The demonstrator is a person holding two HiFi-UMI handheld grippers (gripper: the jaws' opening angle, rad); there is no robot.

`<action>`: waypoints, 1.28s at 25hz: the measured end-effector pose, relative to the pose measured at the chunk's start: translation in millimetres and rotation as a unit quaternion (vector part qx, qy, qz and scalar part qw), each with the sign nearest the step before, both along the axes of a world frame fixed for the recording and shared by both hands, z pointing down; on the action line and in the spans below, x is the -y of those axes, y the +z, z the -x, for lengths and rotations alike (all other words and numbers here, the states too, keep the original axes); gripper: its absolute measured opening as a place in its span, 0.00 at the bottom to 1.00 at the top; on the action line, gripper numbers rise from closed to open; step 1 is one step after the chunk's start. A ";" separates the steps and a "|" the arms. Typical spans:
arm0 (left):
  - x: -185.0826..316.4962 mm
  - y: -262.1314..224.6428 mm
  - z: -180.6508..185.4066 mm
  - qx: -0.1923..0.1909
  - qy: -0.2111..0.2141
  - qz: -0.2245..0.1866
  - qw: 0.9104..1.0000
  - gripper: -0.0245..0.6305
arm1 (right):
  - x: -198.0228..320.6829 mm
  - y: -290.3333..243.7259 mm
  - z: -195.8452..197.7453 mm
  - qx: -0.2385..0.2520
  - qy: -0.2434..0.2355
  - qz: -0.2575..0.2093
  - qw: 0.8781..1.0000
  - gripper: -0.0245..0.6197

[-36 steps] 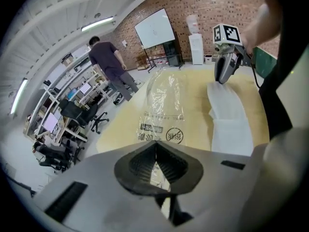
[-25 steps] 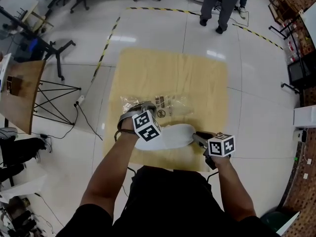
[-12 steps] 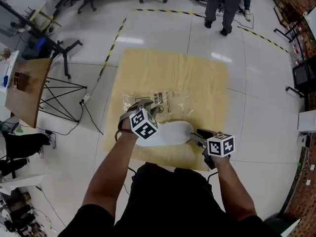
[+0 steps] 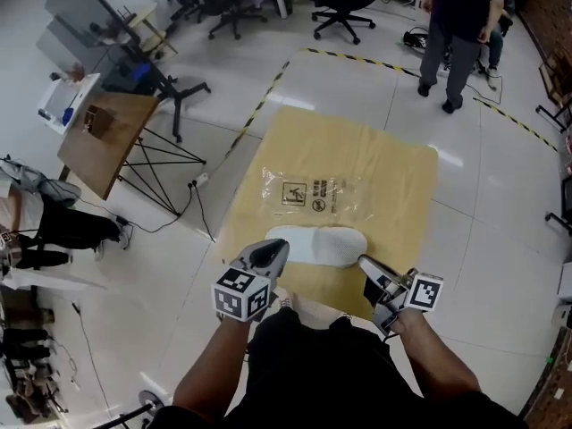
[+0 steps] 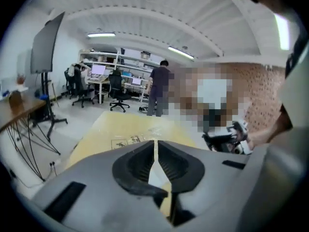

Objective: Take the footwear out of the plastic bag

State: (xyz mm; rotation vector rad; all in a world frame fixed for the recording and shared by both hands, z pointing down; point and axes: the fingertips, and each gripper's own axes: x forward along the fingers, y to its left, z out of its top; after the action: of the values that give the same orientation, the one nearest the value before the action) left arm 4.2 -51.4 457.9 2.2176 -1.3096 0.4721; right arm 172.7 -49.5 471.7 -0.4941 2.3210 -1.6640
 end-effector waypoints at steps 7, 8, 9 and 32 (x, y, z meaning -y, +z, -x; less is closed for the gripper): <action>-98.7 -0.8 -0.3 -0.038 0.012 0.014 0.999 0.06 | -47.5 -47.9 16.1 0.186 0.031 0.029 0.982 0.04; -109.5 0.6 2.6 -0.044 0.014 0.015 0.999 0.06 | -56.5 -53.9 14.3 0.190 0.040 0.019 0.981 0.04; -119.7 1.4 5.9 -0.051 0.015 0.016 0.998 0.06 | -67.3 -58.8 13.8 0.182 0.045 0.003 0.982 0.04; -329.5 -26.2 15.4 -0.096 0.060 -0.011 0.993 0.05 | -308.6 -74.1 21.8 -0.253 0.062 -0.186 0.947 0.04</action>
State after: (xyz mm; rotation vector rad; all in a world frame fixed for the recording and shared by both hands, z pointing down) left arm -11.2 278.1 431.7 2.3047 -1.0909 0.2804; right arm 150.8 259.1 397.5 -1.0537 2.7971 -1.0855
